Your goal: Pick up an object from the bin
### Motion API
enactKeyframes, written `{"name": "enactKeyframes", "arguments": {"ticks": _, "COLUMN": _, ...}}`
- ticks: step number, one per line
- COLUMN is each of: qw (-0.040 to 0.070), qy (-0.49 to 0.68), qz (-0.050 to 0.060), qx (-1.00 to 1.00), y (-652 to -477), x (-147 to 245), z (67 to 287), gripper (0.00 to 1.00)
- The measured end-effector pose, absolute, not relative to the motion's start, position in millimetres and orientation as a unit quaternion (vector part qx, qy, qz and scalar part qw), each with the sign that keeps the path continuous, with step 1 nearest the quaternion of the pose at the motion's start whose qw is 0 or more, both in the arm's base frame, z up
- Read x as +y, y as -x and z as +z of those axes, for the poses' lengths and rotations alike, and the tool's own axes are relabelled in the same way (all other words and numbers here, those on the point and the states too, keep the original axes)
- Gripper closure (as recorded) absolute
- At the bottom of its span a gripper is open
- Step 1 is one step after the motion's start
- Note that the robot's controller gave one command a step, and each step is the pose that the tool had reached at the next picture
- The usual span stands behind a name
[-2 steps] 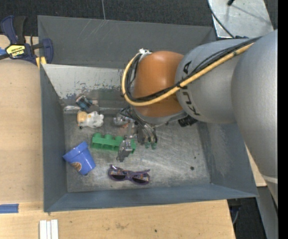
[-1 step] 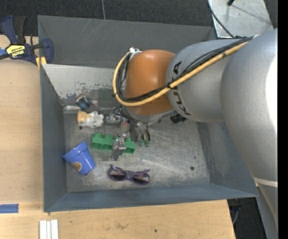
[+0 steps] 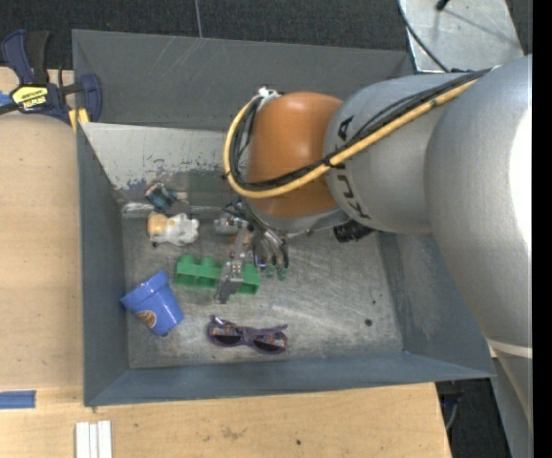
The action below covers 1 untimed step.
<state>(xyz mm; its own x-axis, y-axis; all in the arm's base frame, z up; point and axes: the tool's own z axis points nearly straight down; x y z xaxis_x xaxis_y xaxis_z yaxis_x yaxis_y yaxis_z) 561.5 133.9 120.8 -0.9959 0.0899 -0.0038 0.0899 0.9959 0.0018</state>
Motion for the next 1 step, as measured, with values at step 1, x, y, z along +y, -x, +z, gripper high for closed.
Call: {"name": "enactKeyframes", "arguments": {"ticks": 1, "qw": 0.002, "qy": -0.042, "qz": 0.0, "qx": 0.999, "y": -576.6, "x": 126.1, "z": 73.9, "gripper": 0.0}}
